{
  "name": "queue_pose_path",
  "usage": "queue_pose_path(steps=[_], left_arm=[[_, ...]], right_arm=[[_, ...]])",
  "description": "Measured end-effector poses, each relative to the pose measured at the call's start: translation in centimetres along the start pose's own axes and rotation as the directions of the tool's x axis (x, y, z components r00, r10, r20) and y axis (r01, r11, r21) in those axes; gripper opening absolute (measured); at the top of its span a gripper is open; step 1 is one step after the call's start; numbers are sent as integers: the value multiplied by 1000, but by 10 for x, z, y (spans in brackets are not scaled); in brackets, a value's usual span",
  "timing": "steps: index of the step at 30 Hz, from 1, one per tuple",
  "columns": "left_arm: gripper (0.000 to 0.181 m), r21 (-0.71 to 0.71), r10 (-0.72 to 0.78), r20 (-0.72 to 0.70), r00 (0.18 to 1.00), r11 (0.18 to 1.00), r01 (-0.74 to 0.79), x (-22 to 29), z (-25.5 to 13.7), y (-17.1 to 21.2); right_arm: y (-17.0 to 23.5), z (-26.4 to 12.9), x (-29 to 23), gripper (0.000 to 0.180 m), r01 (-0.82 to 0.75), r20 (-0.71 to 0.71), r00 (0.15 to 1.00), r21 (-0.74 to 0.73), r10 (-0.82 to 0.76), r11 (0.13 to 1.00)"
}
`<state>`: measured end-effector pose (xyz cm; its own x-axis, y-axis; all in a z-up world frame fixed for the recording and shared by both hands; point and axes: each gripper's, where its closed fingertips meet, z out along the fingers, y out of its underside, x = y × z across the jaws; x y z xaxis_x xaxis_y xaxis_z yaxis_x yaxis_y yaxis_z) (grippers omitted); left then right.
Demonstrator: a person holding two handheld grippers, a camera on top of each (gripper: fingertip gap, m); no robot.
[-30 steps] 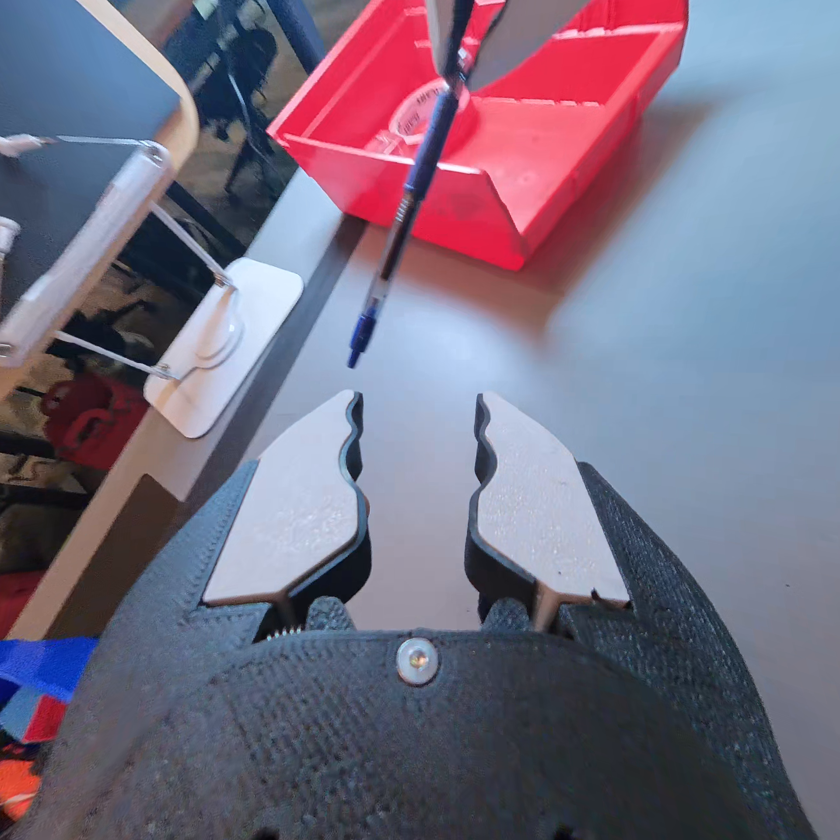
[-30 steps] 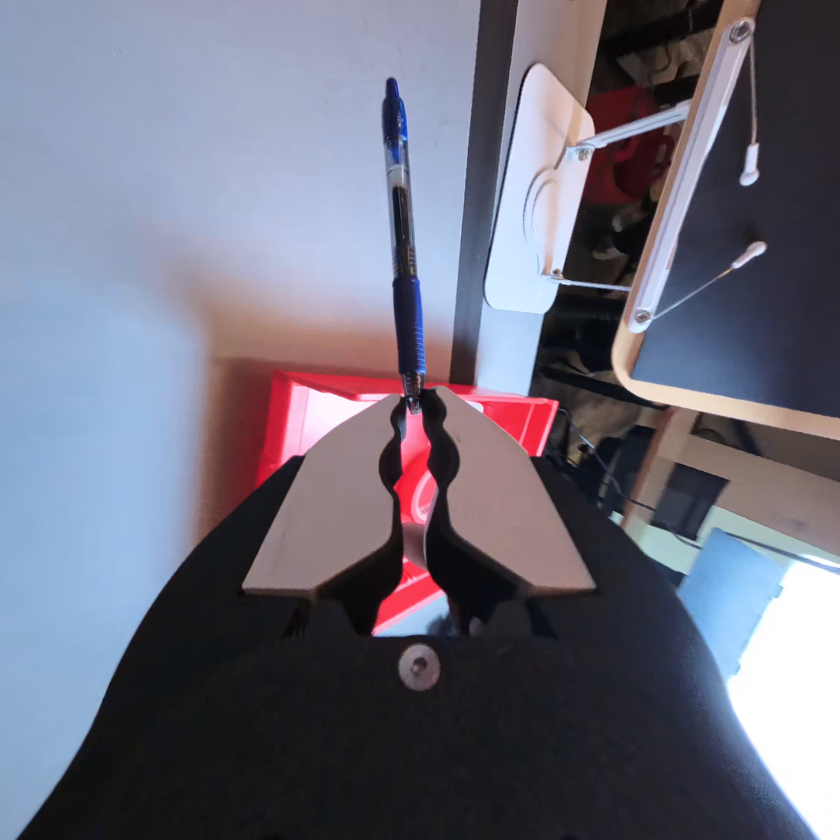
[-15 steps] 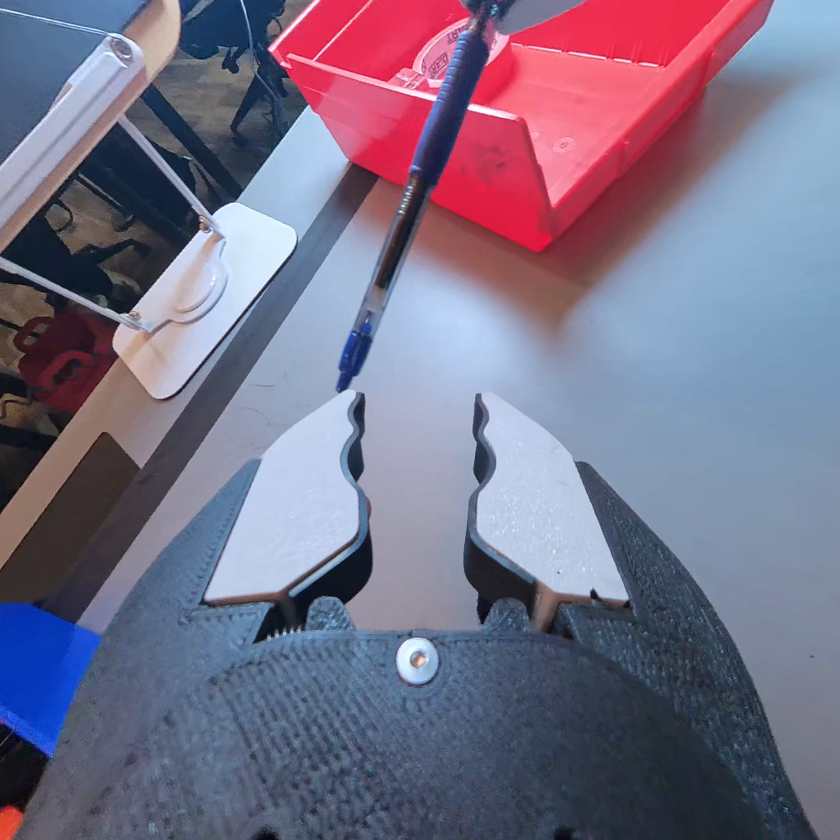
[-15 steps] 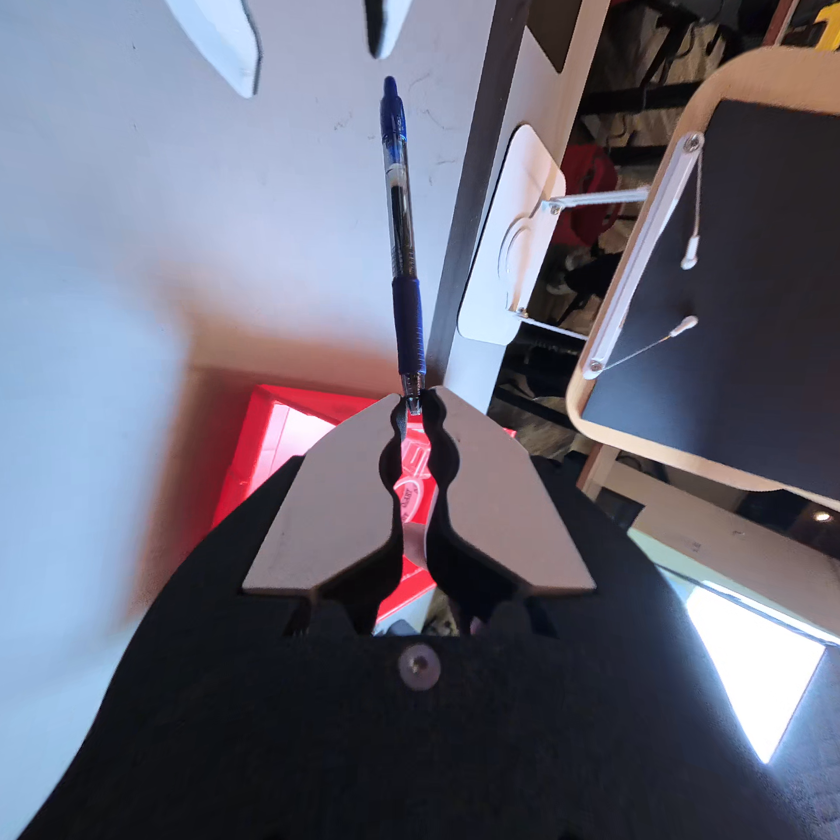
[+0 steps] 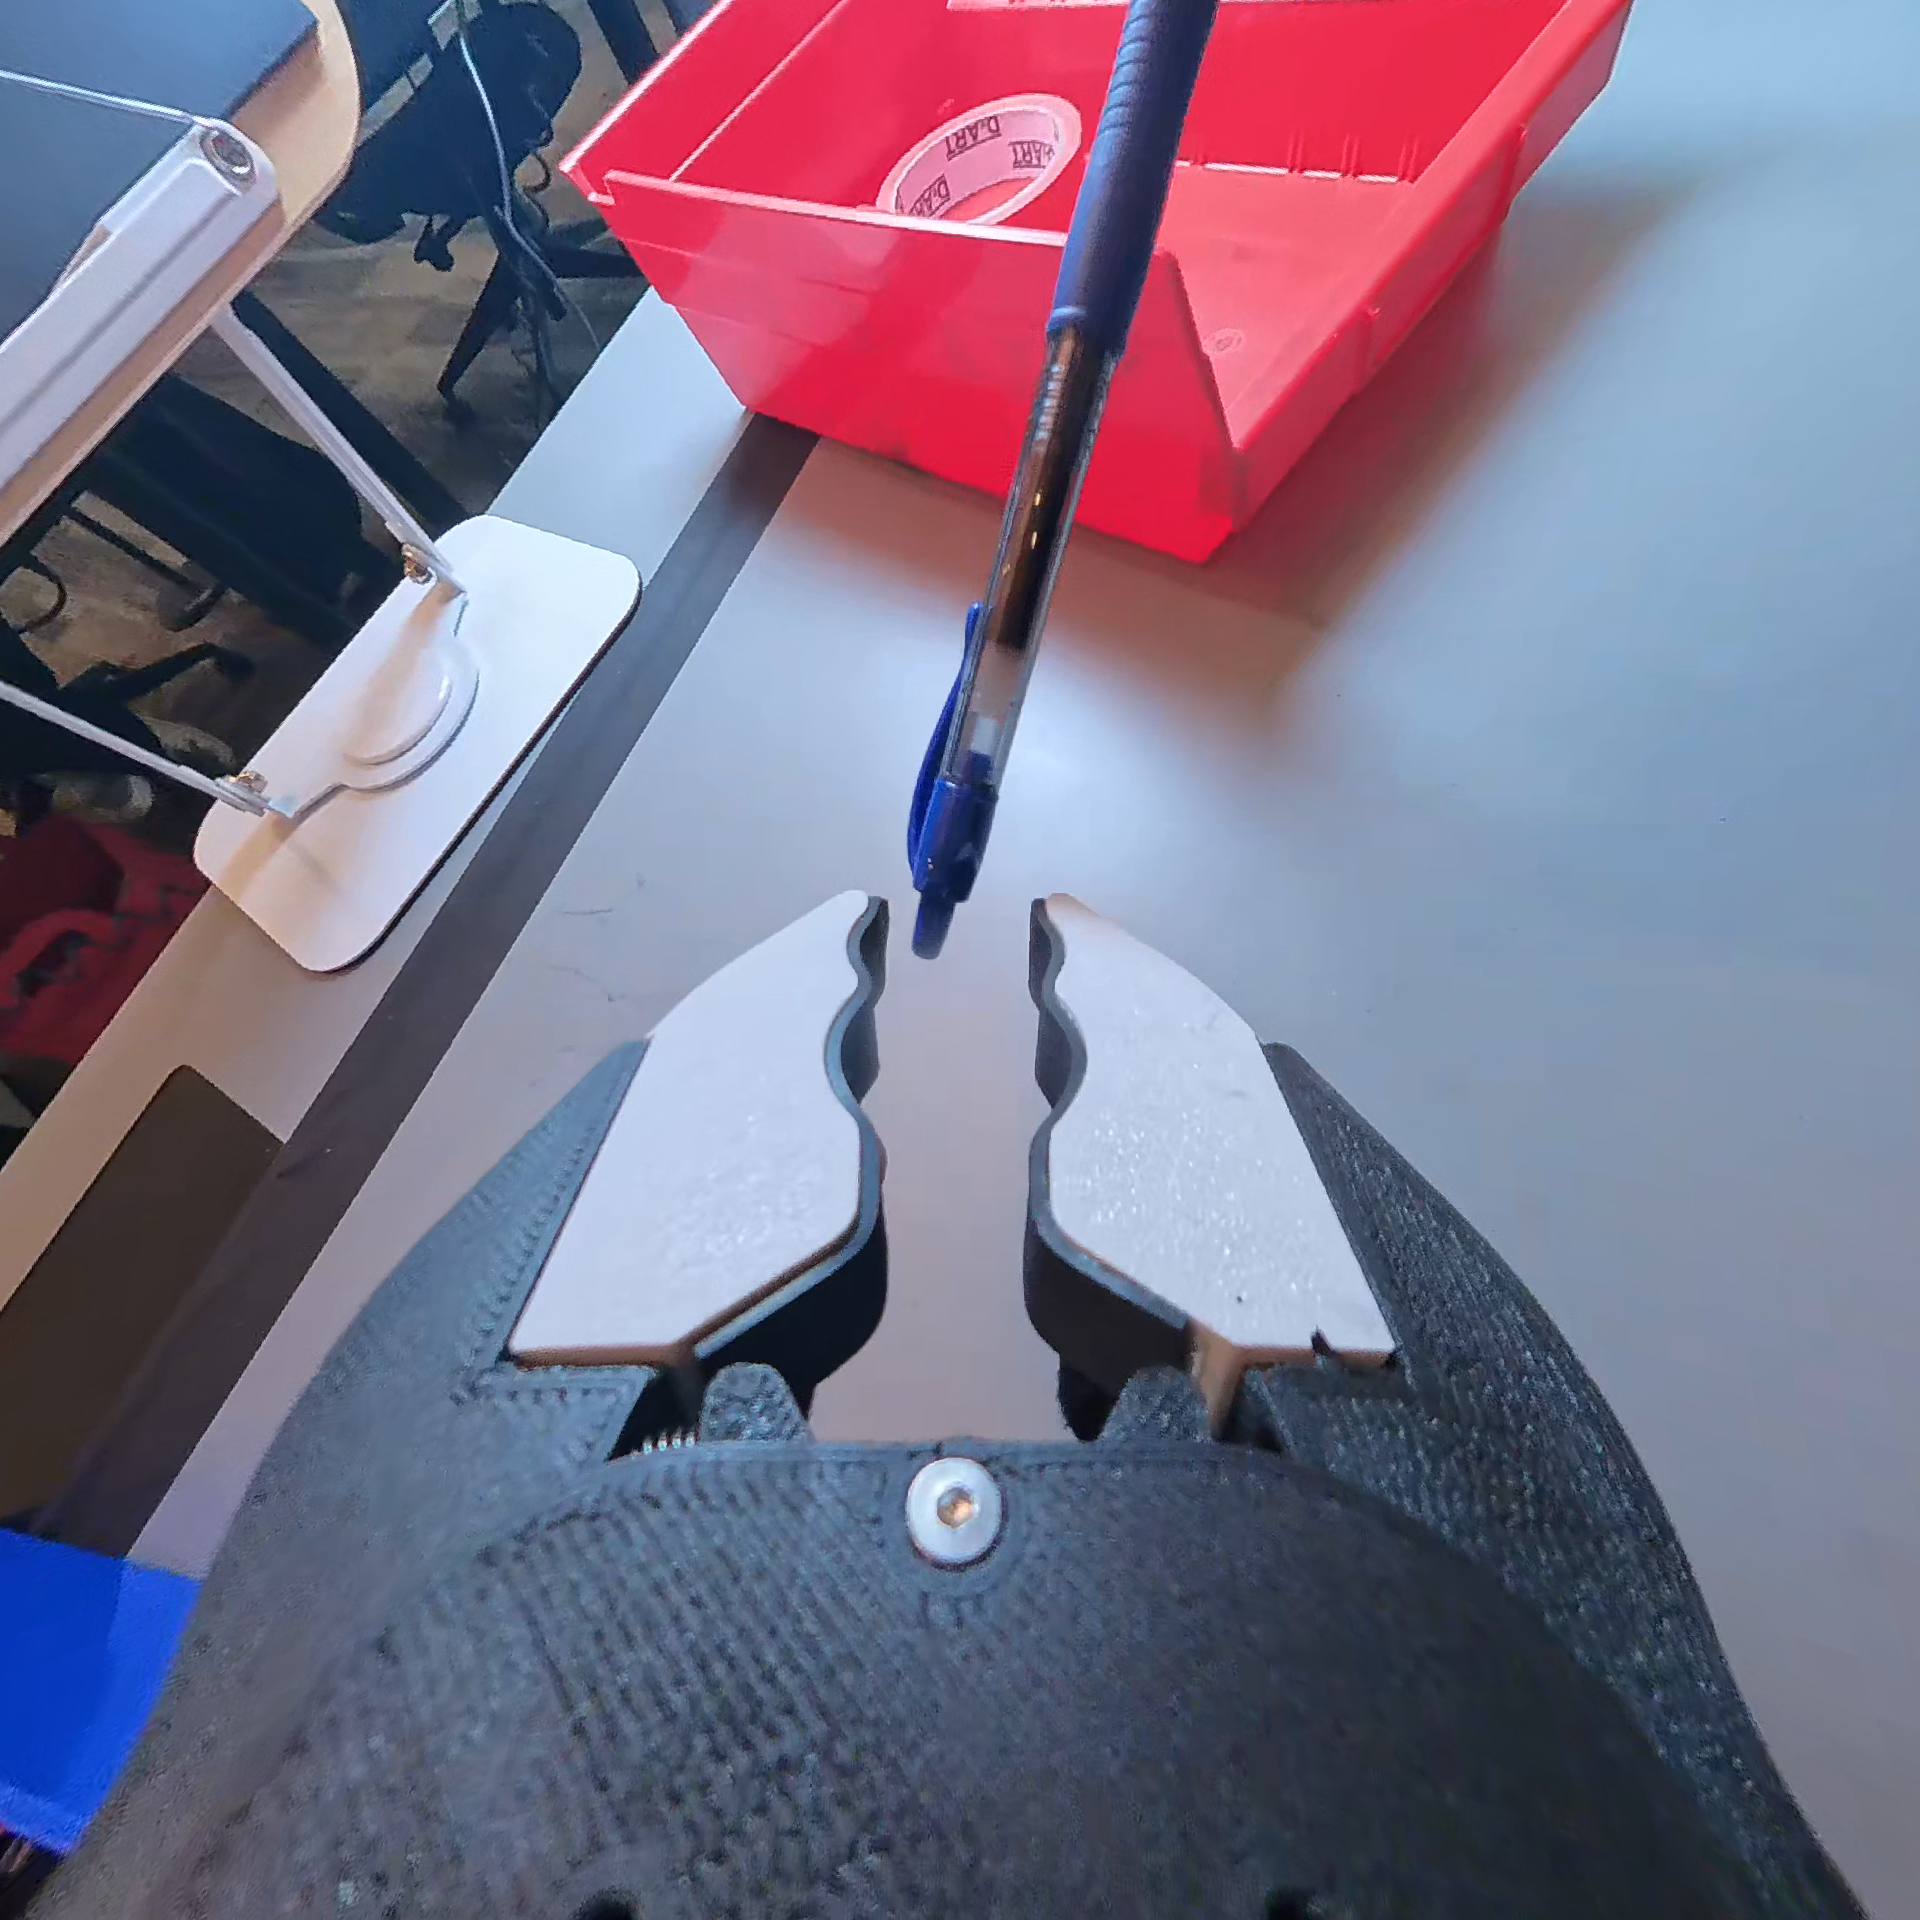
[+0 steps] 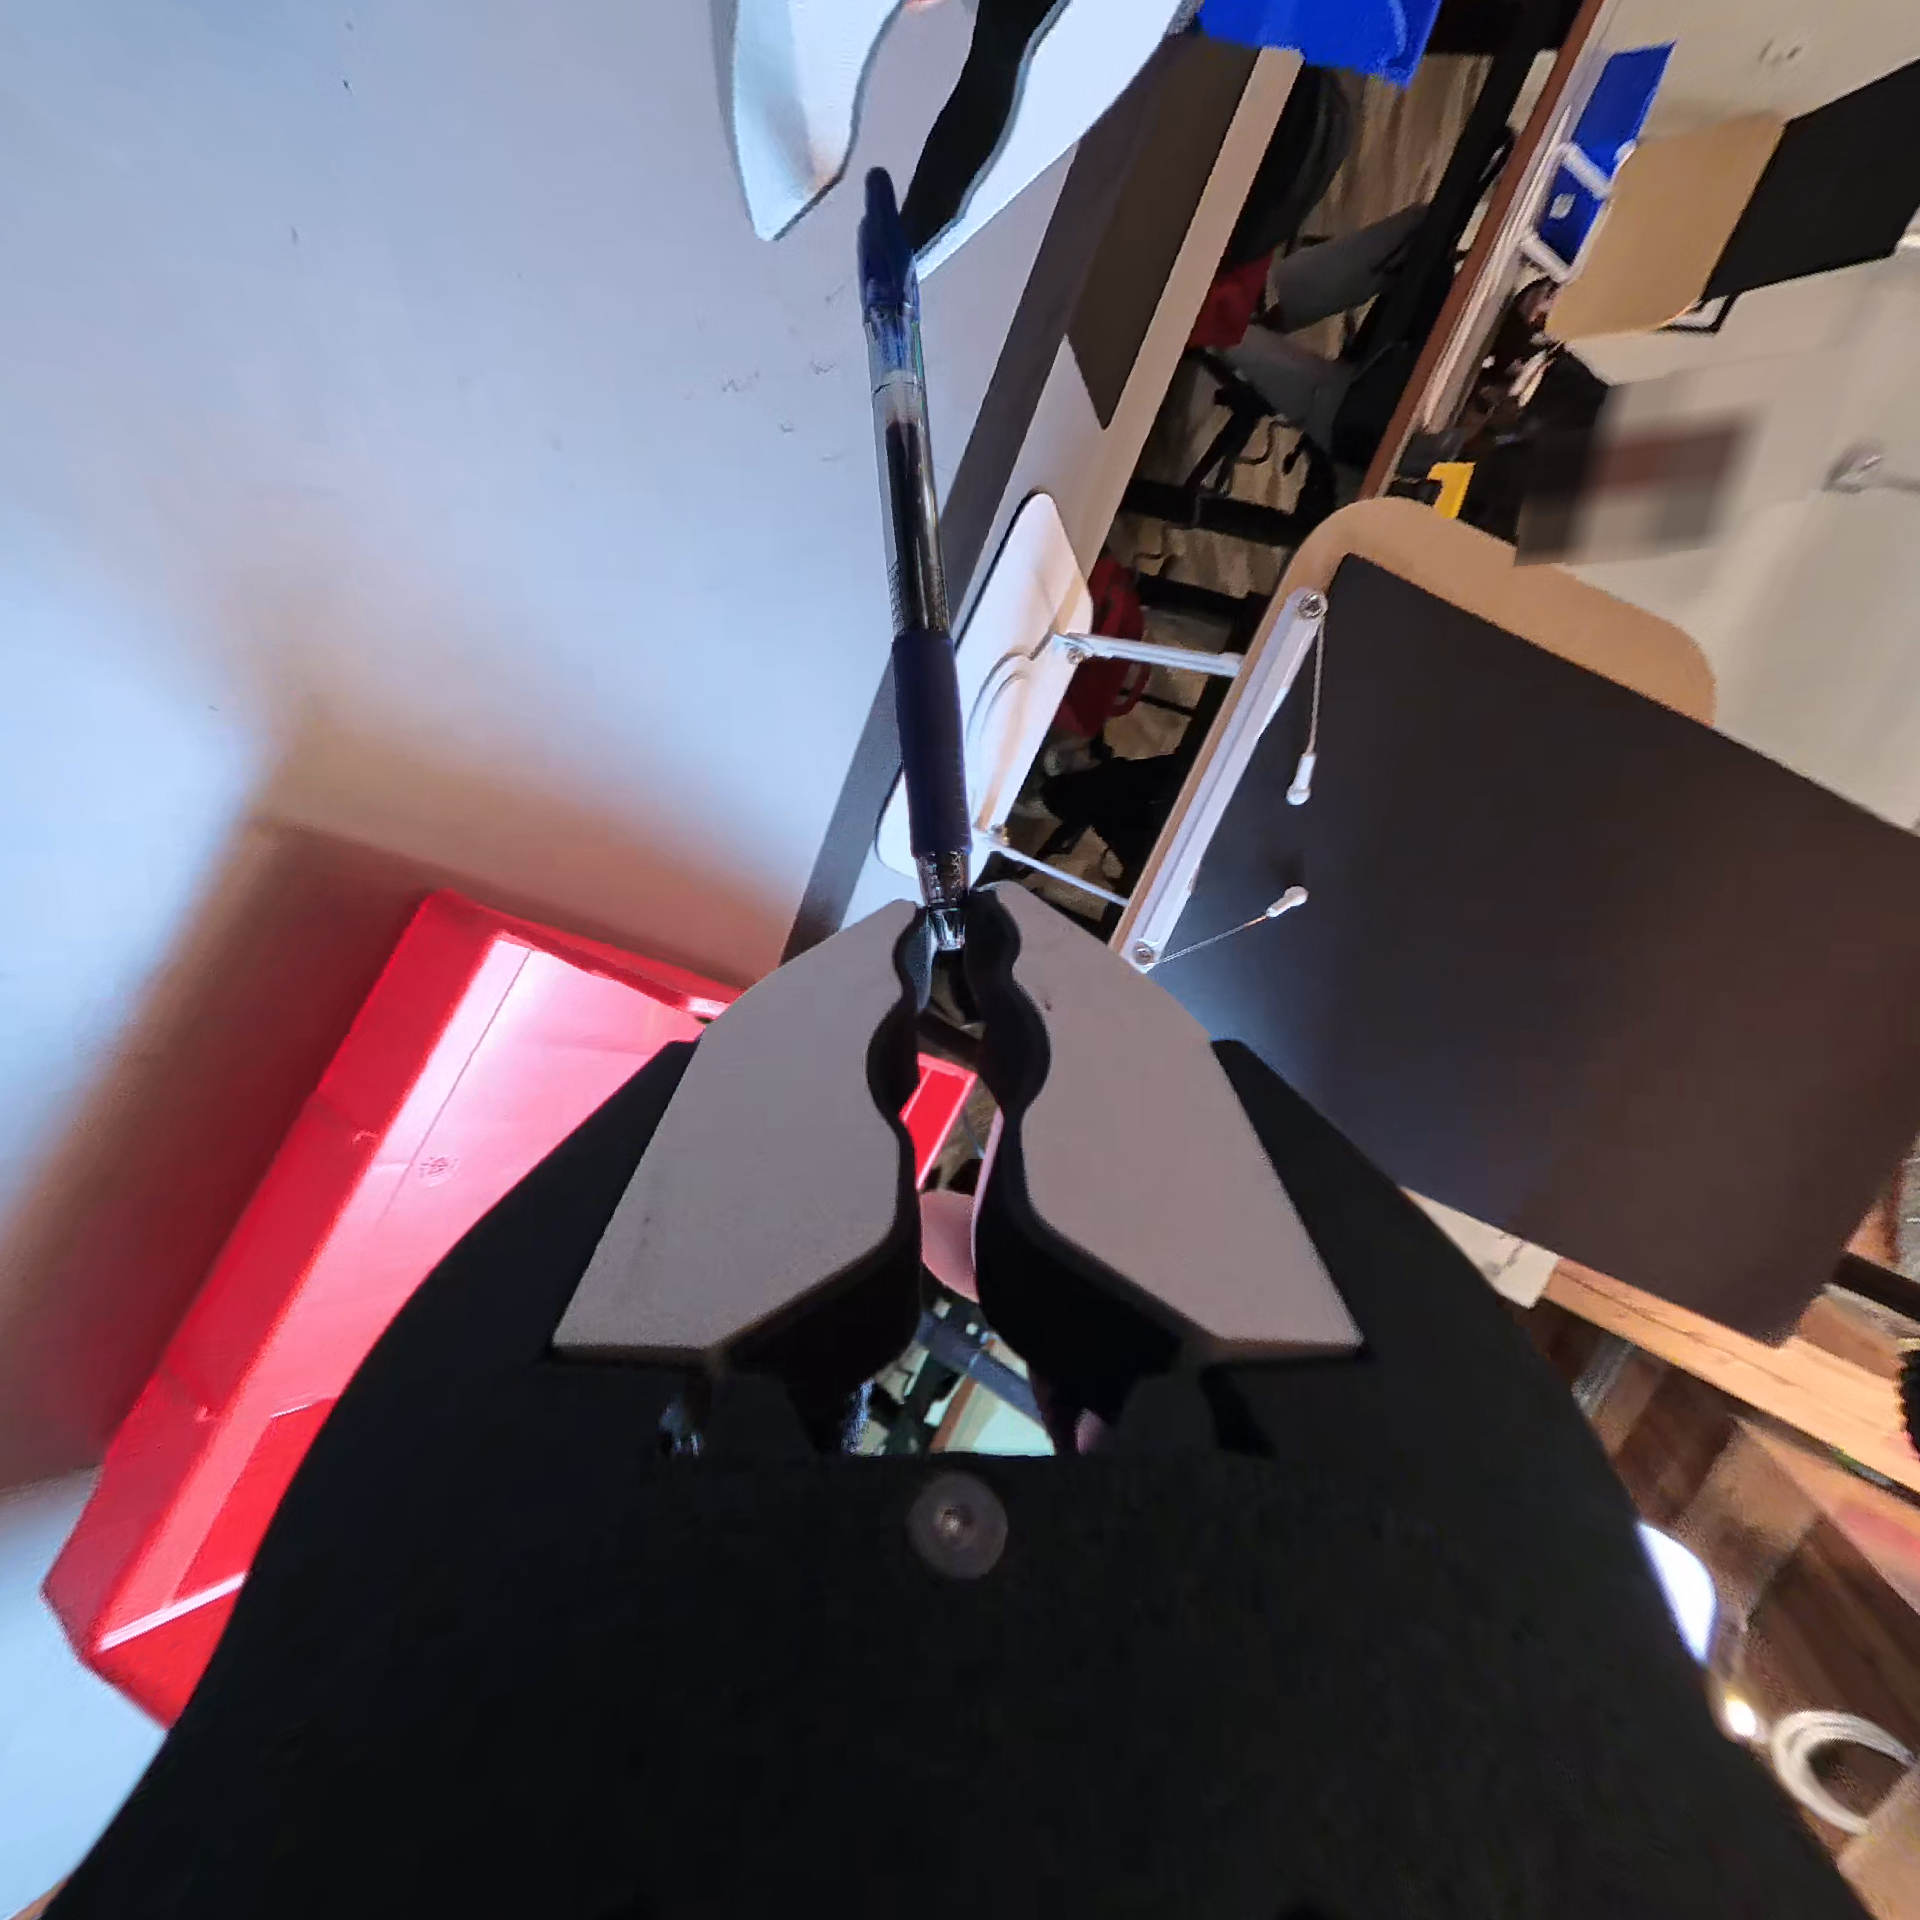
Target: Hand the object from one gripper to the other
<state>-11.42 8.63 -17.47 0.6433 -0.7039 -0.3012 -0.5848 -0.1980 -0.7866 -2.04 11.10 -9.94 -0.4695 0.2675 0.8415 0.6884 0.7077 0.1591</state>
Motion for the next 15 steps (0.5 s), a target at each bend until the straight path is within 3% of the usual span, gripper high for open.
queue_pose_path(steps=[15], left_arm=[[8,28,-2,-47,999,1000,3,5,-2,-3]], right_arm=[[3,0,-7,7,54,-85,995,29,-51,998]])
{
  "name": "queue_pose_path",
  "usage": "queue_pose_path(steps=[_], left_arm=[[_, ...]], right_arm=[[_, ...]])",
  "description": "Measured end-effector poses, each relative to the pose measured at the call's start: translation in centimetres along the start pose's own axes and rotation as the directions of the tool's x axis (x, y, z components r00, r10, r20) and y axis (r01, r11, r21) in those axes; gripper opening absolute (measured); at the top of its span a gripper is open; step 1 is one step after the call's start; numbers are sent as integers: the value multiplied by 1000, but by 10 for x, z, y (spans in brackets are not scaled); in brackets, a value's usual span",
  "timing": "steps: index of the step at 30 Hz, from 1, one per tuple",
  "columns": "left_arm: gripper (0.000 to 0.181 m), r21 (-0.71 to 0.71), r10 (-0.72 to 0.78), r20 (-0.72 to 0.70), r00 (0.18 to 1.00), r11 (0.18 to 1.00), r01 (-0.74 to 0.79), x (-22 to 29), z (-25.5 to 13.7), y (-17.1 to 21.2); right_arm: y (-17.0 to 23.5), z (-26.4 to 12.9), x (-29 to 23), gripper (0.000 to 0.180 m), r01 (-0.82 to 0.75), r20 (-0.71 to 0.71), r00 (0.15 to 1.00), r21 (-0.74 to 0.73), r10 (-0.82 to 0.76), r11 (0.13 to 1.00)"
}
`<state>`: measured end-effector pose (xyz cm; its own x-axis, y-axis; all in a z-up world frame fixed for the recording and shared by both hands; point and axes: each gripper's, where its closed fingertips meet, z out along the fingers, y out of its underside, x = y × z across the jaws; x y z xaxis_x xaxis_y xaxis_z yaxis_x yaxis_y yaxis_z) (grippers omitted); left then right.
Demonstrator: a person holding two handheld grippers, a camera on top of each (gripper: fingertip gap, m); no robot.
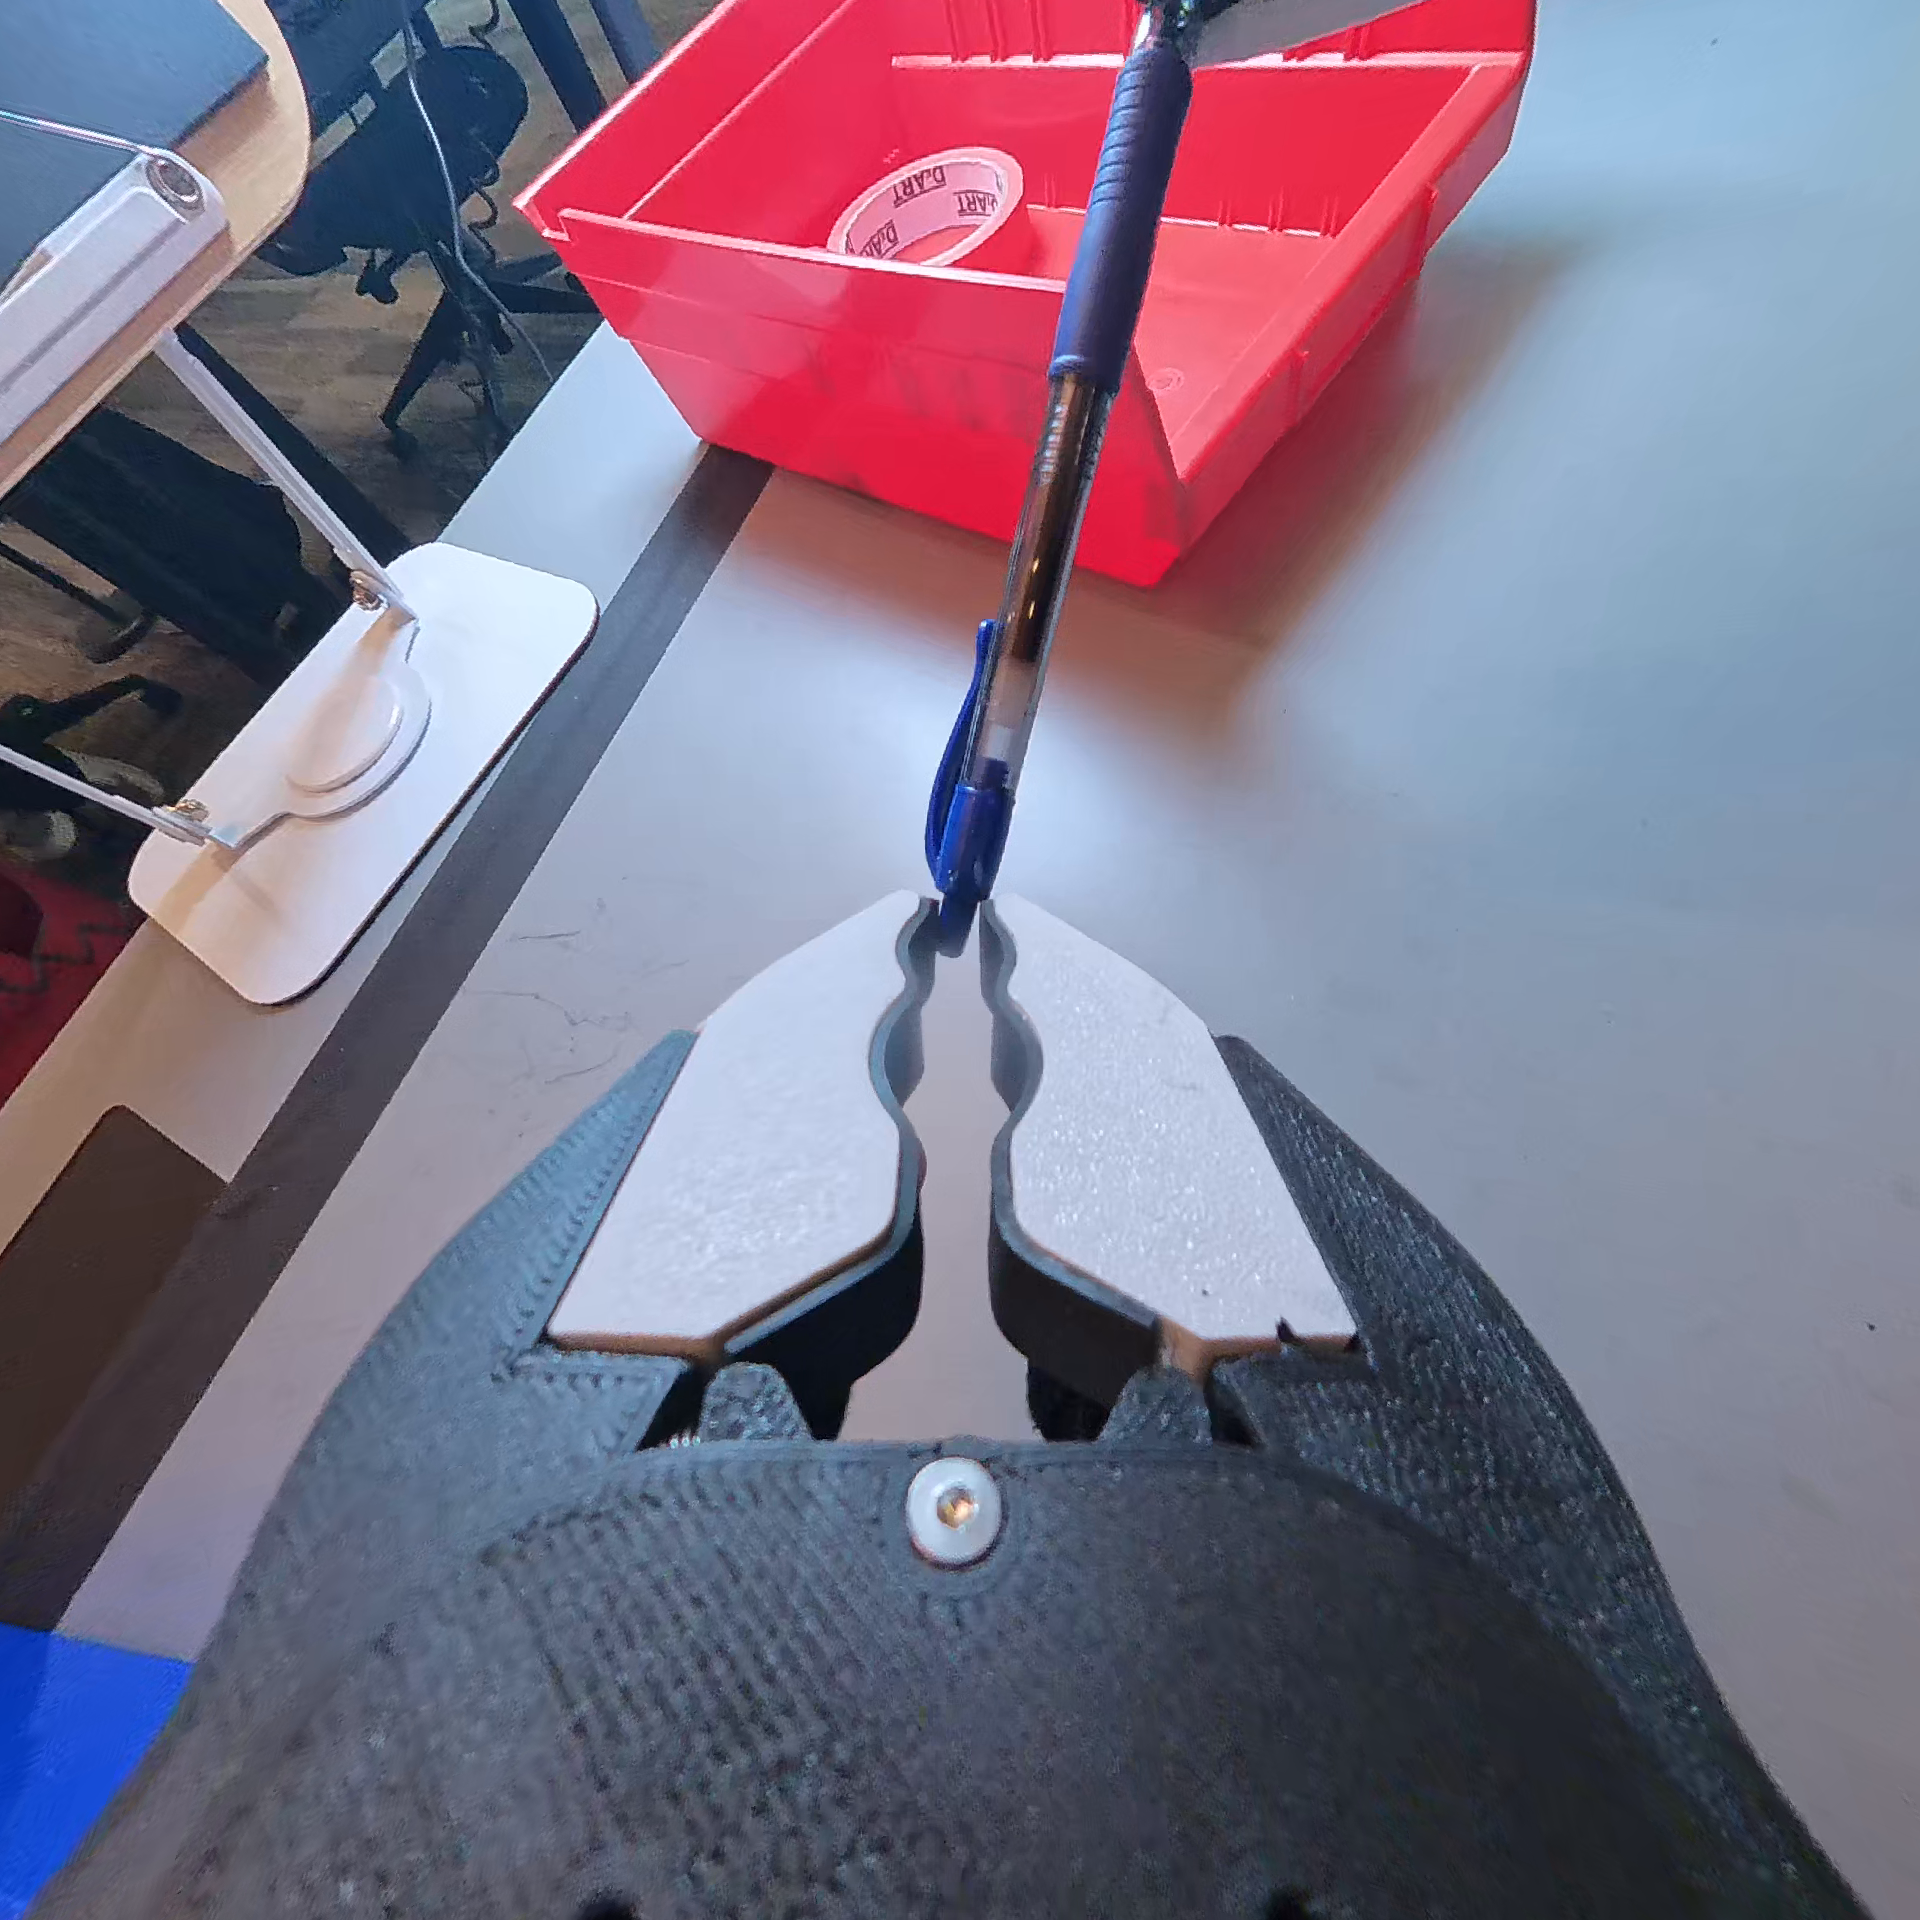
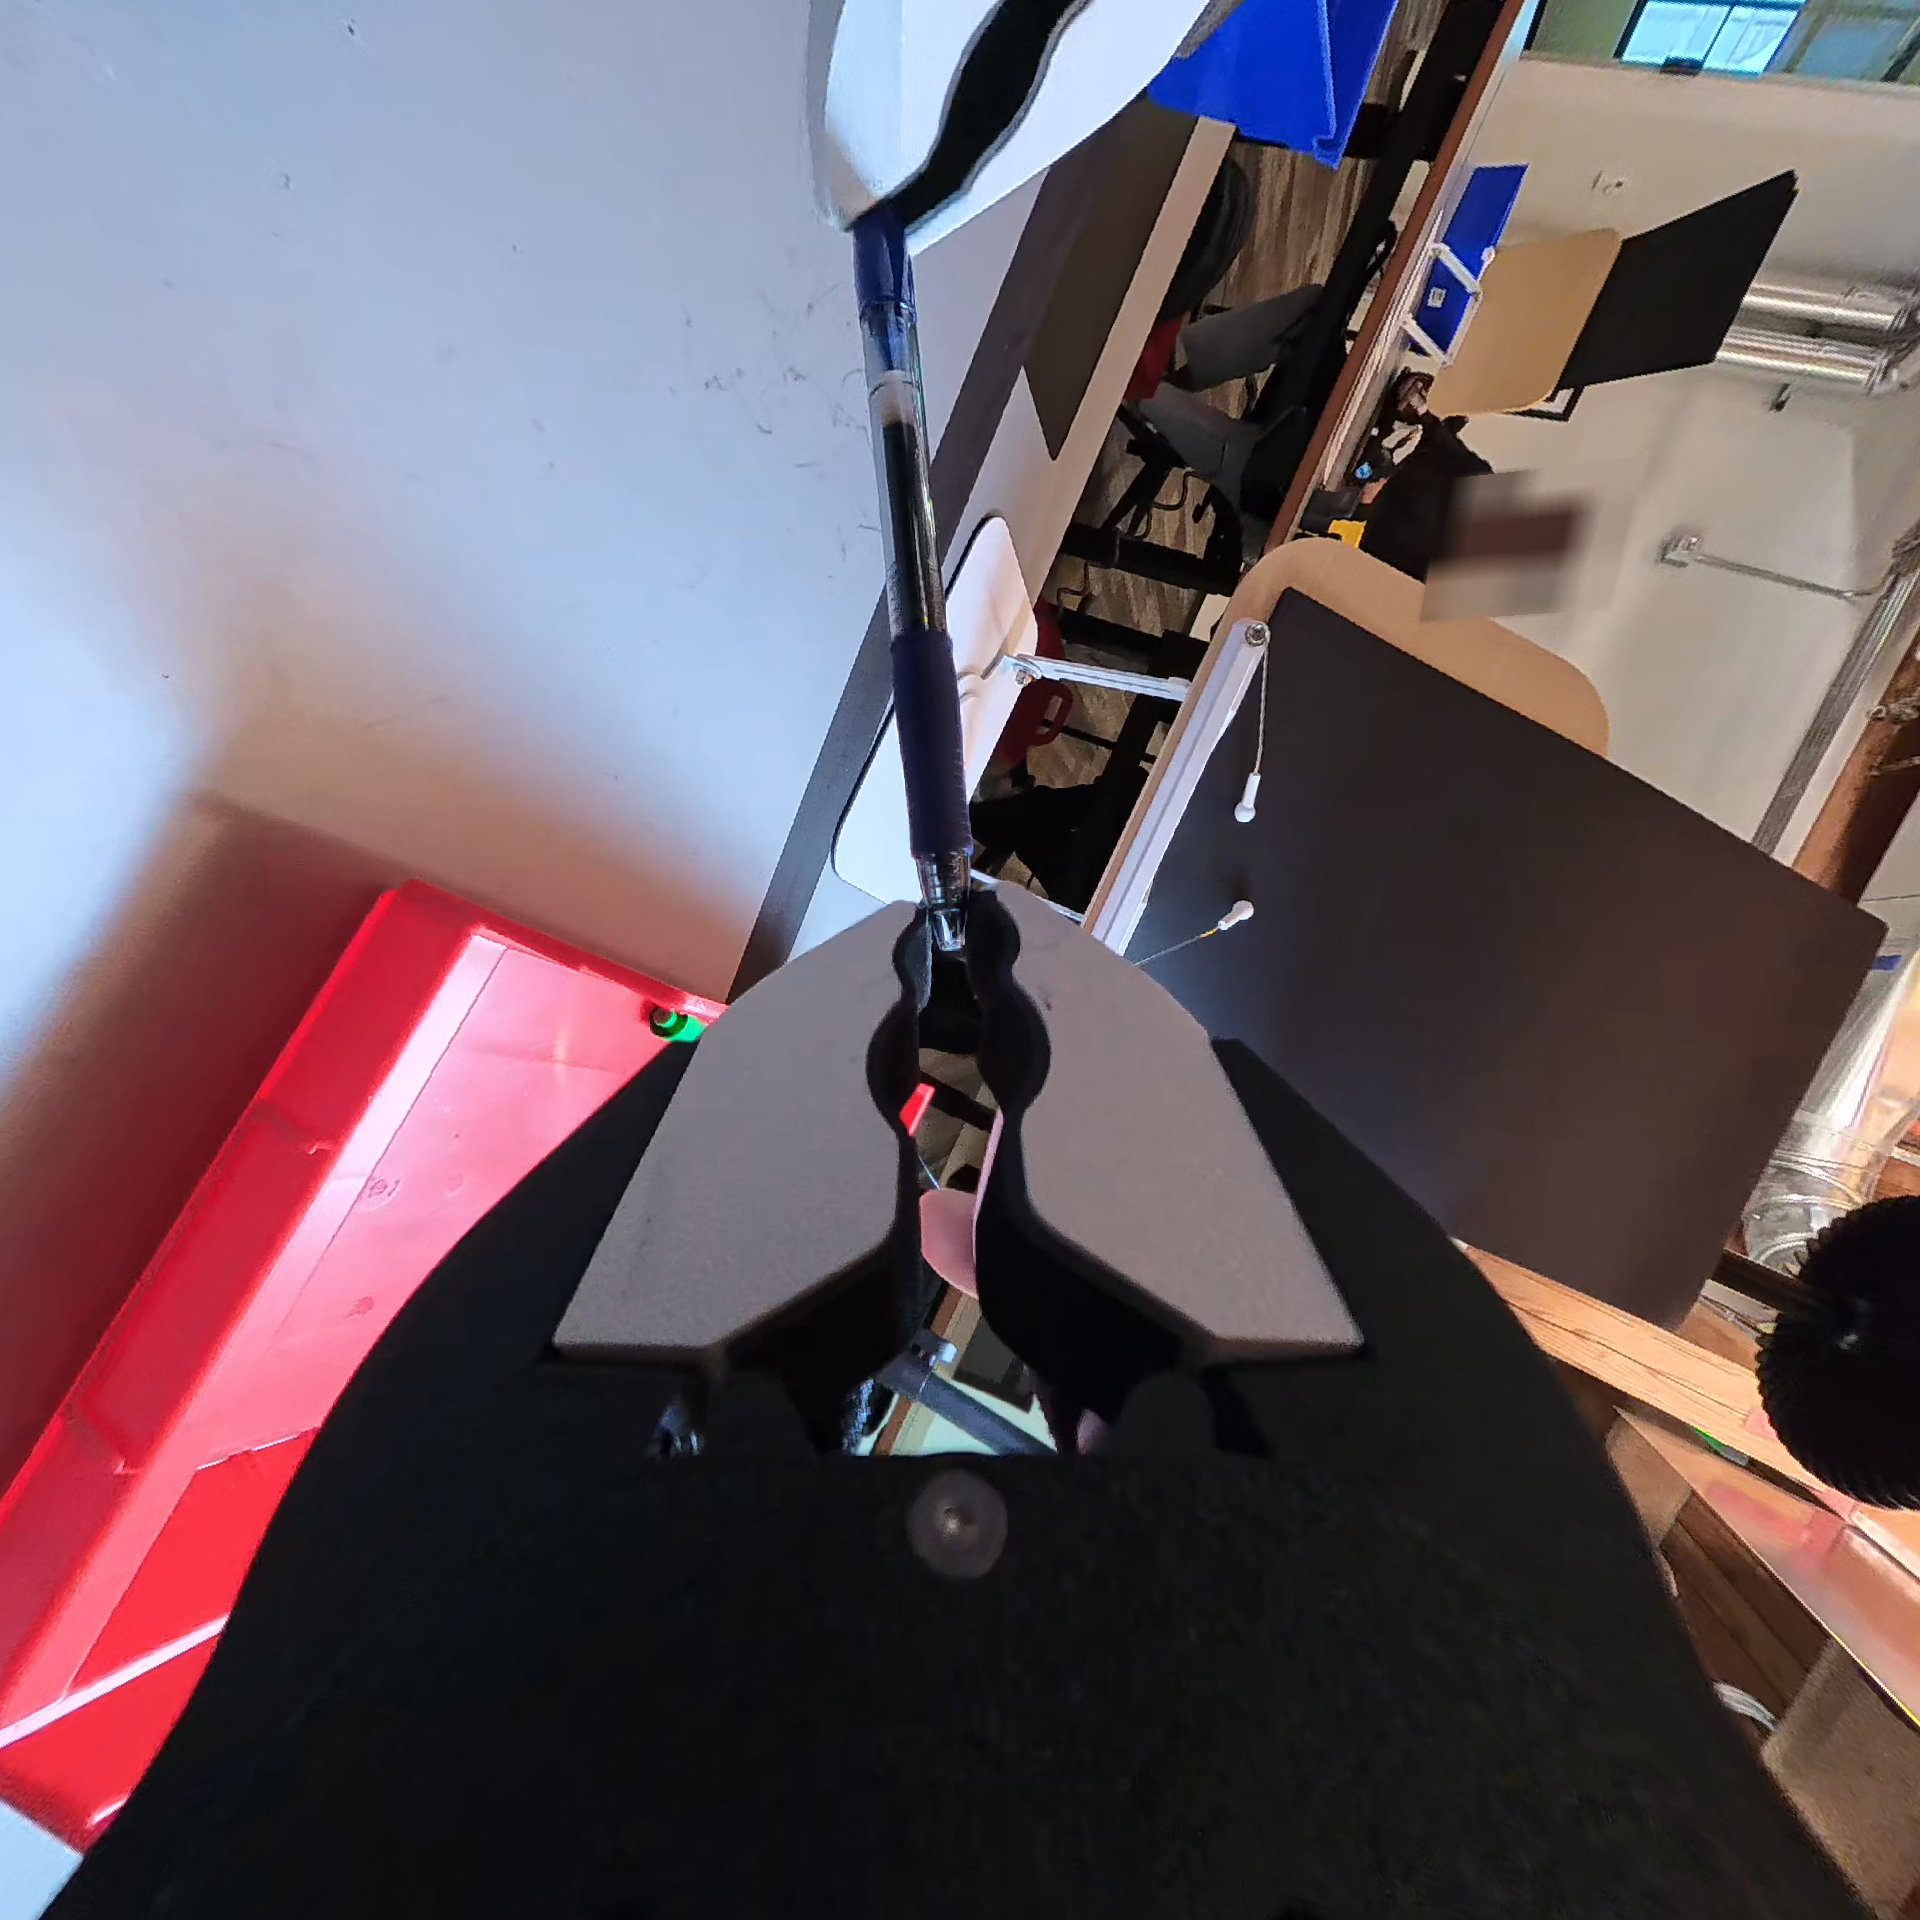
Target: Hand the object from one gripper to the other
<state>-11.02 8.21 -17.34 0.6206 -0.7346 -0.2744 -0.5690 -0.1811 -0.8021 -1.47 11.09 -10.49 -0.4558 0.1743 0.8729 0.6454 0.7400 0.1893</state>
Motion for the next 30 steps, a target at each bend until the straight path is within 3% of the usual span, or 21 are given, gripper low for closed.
queue_pose_path(steps=[10,14,18,22,26,30], left_arm=[[6,35,27,28,999,999,-28,-4,-6,-9],[6,38,19,63,998,999,-21,-14,-11,-9],[6,61,-29,86,996,998,24,-28,-18,-7],[6,93,-43,120,992,995,32,-38,-26,-10],[6,171,-130,90,987,979,113,-41,-33,-20],[6,256,-230,-11,973,940,225,-37,-41,-33]], right_arm=[[8,2,12,7,-33,-76,997,-21,31,999],[13,-5,35,10,-160,-146,976,7,160,987],[18,-17,59,22,-384,-171,903,92,395,919],[7,-32,77,27,-625,-116,730,286,674,726],[2,-40,86,28,-775,-13,490,452,872,442],[0,-34,84,28,-827,125,261,540,957,155]])
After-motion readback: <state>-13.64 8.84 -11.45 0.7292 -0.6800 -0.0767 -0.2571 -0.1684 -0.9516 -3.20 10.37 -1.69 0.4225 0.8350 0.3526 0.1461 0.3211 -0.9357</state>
